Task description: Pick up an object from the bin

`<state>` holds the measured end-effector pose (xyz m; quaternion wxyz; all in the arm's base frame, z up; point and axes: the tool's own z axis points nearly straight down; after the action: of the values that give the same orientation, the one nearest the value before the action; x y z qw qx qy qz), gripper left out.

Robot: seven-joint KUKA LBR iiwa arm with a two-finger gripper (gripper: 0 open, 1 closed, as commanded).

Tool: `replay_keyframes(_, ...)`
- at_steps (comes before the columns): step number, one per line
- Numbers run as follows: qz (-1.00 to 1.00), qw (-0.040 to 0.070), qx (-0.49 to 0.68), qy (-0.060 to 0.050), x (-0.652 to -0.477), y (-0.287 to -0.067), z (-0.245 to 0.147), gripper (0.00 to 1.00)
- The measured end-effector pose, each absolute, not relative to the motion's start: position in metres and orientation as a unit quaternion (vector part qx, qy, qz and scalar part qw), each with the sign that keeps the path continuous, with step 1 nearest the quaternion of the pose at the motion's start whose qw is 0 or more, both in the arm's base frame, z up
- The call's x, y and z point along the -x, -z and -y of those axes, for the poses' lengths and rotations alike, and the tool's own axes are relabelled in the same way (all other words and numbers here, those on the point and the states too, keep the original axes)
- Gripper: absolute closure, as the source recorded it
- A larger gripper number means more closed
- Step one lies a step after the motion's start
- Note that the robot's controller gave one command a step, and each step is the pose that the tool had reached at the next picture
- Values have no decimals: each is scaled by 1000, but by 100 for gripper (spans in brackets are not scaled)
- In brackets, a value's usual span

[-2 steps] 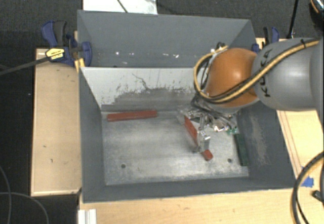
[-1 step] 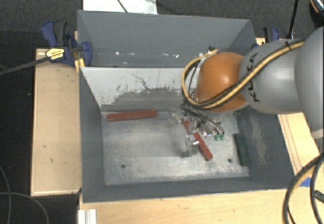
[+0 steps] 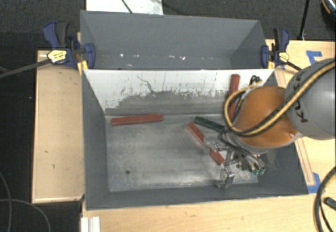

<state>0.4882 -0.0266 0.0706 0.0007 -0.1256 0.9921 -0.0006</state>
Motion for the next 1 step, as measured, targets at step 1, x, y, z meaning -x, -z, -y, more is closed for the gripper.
replay_keyframes(1,-989,8,151,4,-579,-156,92,0)
